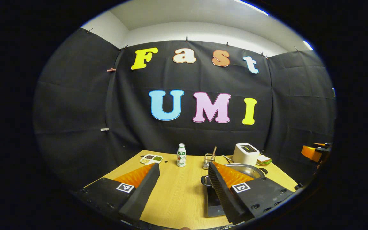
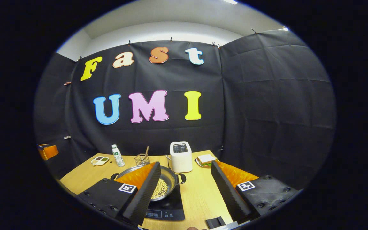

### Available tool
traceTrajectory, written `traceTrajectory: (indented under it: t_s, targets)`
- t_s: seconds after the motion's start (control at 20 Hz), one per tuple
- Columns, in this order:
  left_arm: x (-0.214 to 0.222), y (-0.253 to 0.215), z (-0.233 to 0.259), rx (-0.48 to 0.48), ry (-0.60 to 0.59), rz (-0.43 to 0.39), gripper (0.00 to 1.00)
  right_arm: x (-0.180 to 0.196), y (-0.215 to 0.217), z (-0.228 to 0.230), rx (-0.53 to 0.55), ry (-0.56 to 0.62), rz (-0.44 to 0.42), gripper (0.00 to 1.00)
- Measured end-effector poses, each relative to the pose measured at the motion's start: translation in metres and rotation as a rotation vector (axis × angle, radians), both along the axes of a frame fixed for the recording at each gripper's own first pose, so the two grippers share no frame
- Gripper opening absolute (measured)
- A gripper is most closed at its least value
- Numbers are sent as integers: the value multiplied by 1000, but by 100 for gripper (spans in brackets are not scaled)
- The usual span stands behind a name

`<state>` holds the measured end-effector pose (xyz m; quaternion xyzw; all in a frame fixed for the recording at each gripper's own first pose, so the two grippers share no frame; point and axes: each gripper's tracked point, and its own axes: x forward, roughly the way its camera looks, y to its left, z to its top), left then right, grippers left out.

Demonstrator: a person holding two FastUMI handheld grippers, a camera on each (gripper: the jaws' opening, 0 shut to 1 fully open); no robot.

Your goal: First push the handle of the pot to place it horizontally, then grasp the pot with both hands and set it on the induction cooktop.

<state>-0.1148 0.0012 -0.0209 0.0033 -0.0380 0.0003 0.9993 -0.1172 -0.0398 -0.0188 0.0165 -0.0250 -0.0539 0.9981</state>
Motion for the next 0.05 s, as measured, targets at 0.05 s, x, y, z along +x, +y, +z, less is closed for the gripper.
traceTrajectory:
  t_s: [0.05]
  targets:
    - [-4,-3,-2,-6,-6,-5,95,-3,-4,1,2,-12,-7,99]
